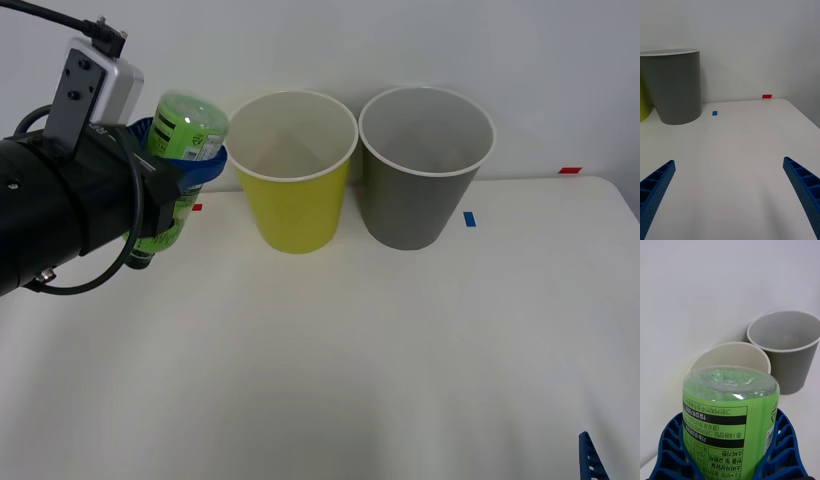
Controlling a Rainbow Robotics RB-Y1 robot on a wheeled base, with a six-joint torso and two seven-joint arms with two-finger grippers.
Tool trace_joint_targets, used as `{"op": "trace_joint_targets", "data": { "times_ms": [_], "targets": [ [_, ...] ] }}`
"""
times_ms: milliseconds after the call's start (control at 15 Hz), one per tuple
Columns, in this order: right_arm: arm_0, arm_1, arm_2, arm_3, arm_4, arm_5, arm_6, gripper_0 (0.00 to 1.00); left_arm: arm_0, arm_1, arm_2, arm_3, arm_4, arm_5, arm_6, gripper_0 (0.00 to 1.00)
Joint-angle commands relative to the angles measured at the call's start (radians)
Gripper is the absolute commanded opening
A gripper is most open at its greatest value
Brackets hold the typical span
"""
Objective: Put cans in the gray bin and PET bottles in the light green bin.
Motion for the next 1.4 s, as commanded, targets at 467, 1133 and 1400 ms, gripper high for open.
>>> {"op": "trace_joint_targets", "data": {
  "times_ms": [467, 1133, 1400],
  "targets": [
    [0.000, 0.000, 0.000, 0.000, 0.000, 0.000, 0.000, 1.00, -0.352, -0.005, -0.023, 0.185, 0.007, 0.044, 0.028, 0.00],
    [0.000, 0.000, 0.000, 0.000, 0.000, 0.000, 0.000, 1.00, -0.556, 0.001, -0.288, 0.487, -0.183, -0.229, 0.266, 0.00],
    [0.000, 0.000, 0.000, 0.000, 0.000, 0.000, 0.000, 1.00, -0.563, 0.015, -0.374, 0.579, -0.273, -0.402, 0.352, 0.00]
  ]
}}
